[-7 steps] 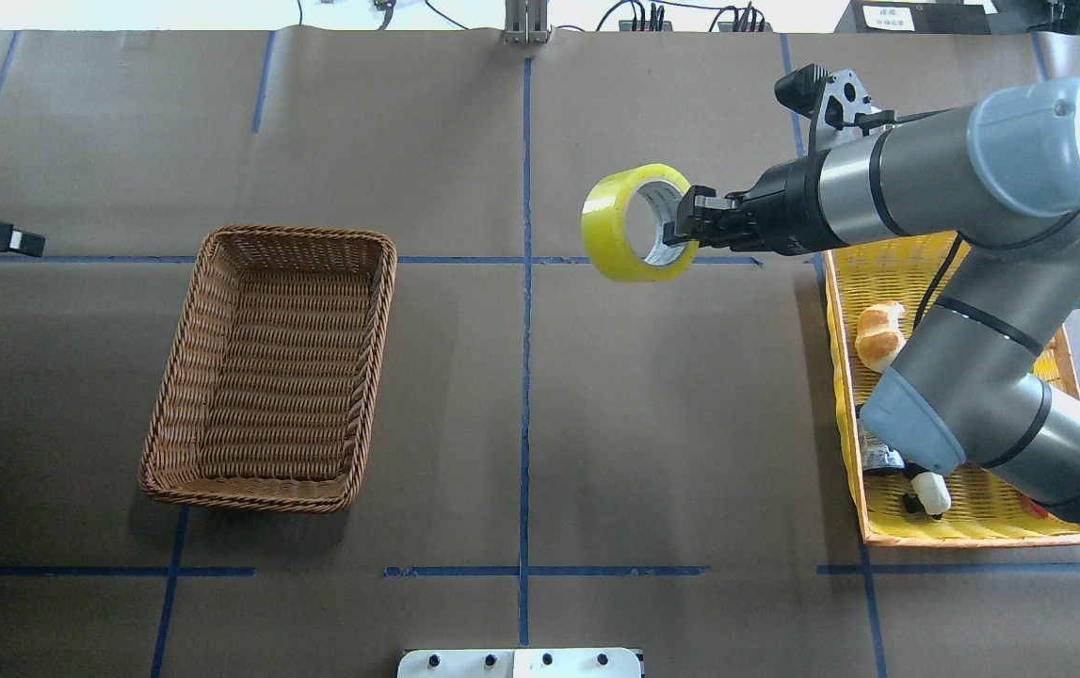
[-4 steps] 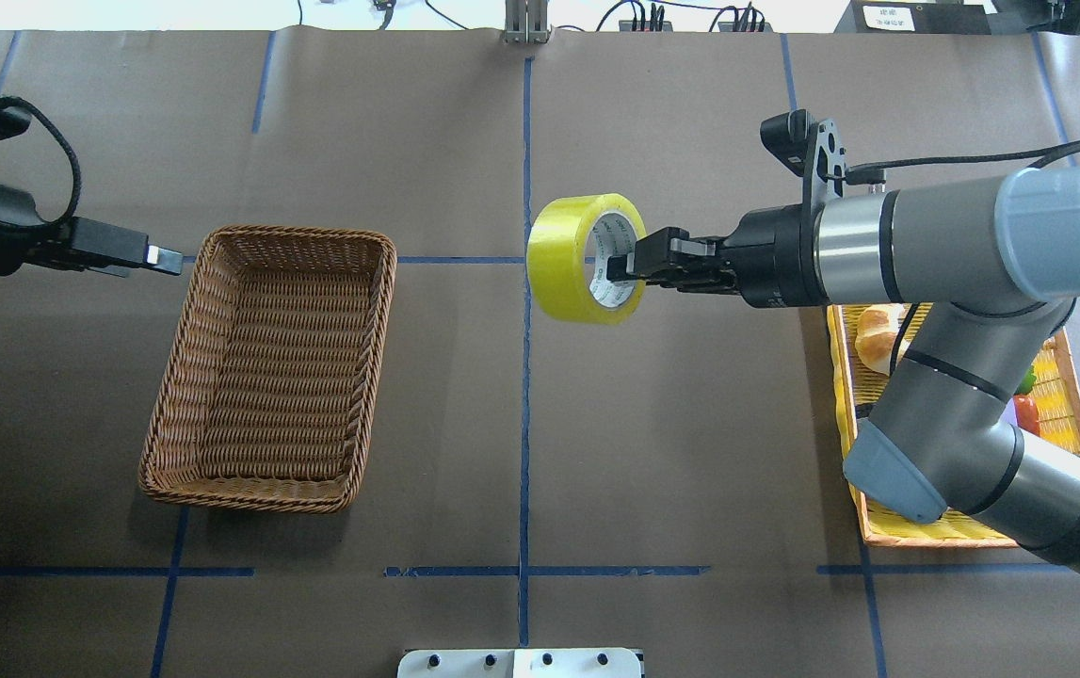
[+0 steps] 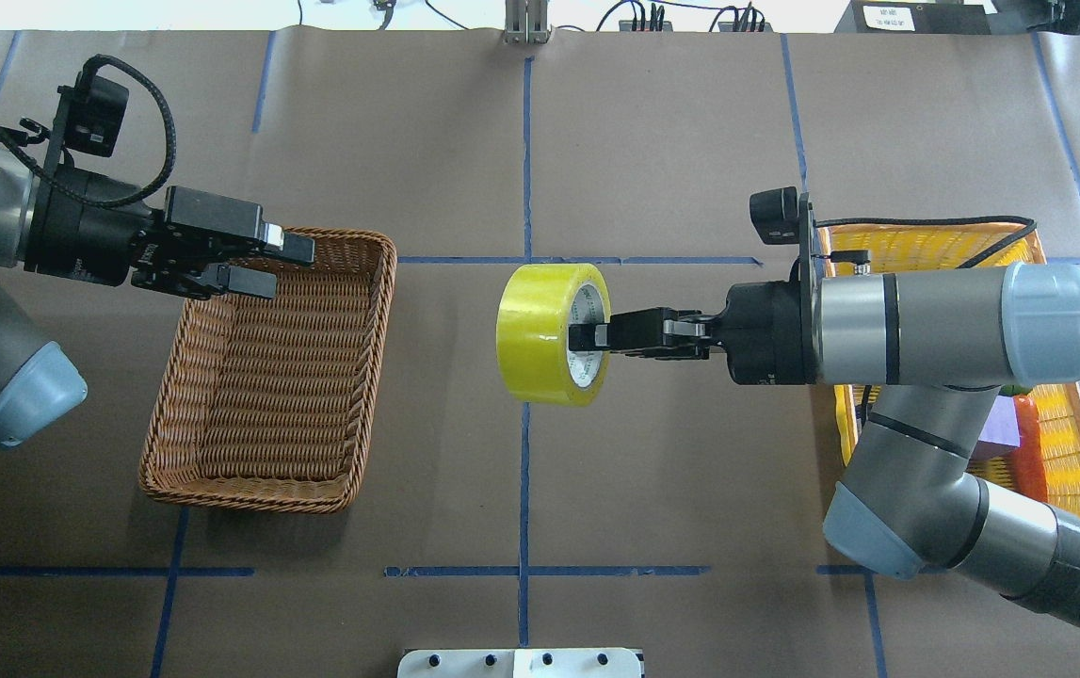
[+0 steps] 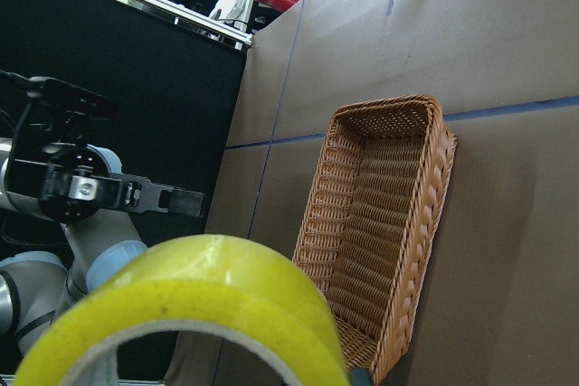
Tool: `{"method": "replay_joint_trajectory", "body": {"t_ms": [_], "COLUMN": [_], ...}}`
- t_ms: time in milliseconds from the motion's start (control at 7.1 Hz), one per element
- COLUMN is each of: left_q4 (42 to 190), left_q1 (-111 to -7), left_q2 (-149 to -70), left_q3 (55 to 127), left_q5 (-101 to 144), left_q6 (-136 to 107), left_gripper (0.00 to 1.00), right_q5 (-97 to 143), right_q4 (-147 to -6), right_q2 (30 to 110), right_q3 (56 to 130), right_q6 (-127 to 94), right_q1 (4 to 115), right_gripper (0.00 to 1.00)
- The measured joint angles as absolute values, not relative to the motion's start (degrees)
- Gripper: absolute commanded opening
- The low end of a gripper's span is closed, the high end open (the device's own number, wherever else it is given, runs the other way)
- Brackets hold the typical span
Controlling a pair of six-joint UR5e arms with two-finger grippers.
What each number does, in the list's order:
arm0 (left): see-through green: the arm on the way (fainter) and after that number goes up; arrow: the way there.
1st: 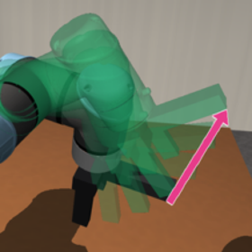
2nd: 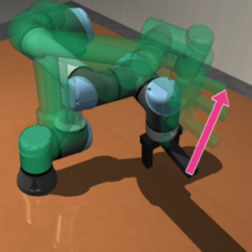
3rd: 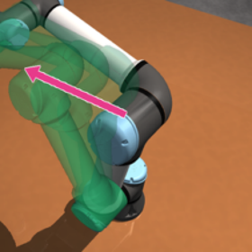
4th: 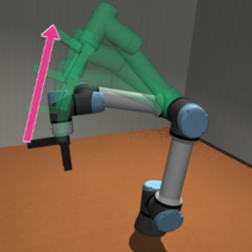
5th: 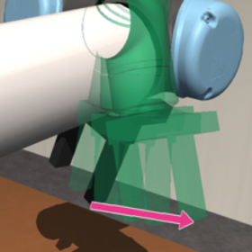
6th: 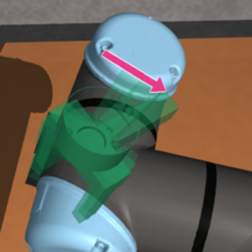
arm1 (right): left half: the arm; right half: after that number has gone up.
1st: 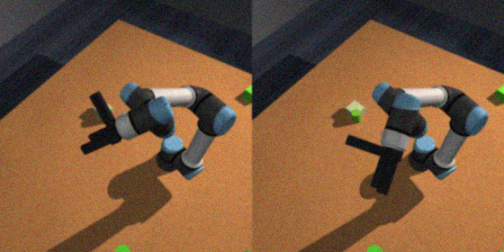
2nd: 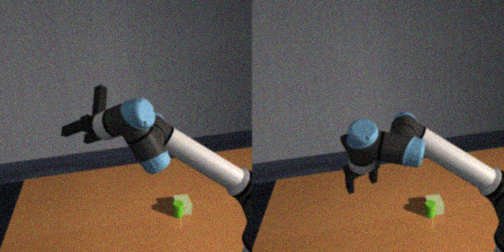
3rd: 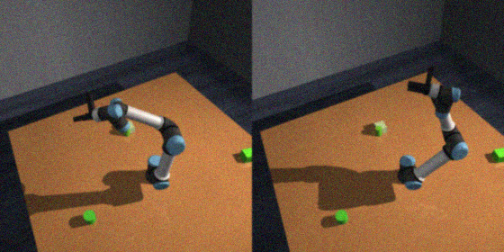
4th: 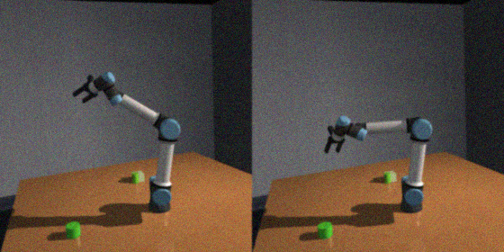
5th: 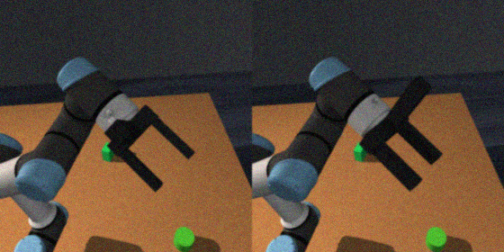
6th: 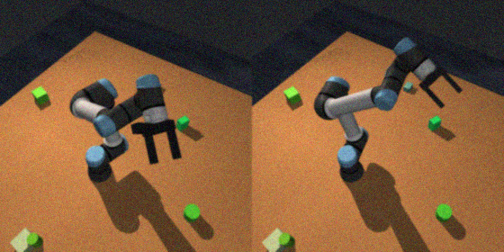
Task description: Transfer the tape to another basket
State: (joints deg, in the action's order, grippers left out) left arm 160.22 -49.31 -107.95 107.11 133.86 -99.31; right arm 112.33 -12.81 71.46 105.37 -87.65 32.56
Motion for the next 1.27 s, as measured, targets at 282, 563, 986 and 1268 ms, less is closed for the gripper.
{"method": "replay_joint_trajectory", "body": {"t_ms": [282,563,986,1268], "left_q4": [161.48,165.72,171.31,171.58], "left_q1": [-44.33,-38.00,-32.63,-31.96], "left_q2": [-109.65,-110.32,-112.80,-113.82], "left_q3": [113.09,116.42,116.65,116.60], "left_q5": [127.41,120.12,111.72,110.55], "left_q6": [-106.63,-110.35,-113.05,-113.19], "left_gripper": [1.00,1.00,1.00,1.00], "right_q5": [110.84,108.55,105.02,104.42], "right_q4": [-8.47,-4.06,2.76,4.90], "right_q2": [72.22,72.69,72.34,71.86], "right_q3": [105.25,105.32,105.49,106.03], "right_q6": [-87.70,-89.17,-93.30,-95.90], "right_q1": [30.83,28.88,26.07,24.67], "right_gripper": [0.00,0.00,0.00,0.00]}}
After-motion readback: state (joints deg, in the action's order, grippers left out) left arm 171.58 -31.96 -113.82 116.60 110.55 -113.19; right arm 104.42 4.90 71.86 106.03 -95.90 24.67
